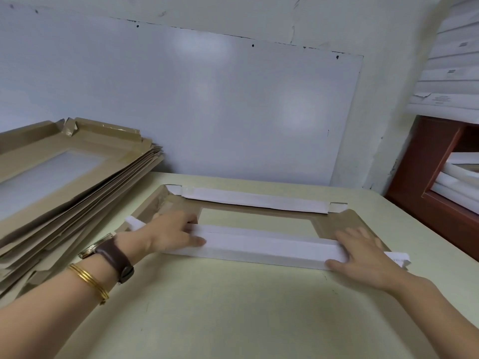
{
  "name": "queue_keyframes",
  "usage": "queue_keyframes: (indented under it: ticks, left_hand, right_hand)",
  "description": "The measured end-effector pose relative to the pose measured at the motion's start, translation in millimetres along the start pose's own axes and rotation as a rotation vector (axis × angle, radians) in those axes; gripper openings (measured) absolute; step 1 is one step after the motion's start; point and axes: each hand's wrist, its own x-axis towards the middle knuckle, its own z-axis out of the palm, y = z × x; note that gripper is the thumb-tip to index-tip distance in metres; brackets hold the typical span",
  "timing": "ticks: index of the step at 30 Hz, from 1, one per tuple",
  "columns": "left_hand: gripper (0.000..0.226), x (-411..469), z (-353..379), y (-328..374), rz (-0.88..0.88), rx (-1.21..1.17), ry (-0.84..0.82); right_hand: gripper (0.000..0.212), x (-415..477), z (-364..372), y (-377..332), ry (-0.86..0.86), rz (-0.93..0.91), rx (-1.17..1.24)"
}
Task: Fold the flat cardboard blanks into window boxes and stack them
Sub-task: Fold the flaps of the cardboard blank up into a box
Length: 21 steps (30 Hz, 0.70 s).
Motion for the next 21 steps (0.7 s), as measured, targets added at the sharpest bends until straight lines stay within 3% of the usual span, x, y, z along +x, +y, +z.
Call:
queue_keyframes:
  ticks: [8, 14, 18, 20, 21]
  left_hand:
    - [0.027, -20, 3, -8, 0.043, 0.07, -0.116]
    - [0.023, -24, 14, -8, 0.031, 0.089, -0.159]
    - [0.028, -26, 25, -6, 0.049, 0.319, -0.03]
    - [0.037, -30, 34, -4, 0.171, 0.389, 0.083]
    - [0.047, -32, 40, -2, 0.256, 0.385, 0.12]
  right_hand:
    - [0.046, -18, -3, 0, -0.047, -0.05, 0.176]
    - [0.041, -15, 15, 0, -0.085, 0.006, 0.162]
    - [0.026, -15, 25, -5, -0.043, 0.015, 0.064]
    - [0.018, -16, 31, -11, 0.015, -0.002, -0.002]
    - [0.025, -17, 34, -15, 0.04, -0.014, -0.028]
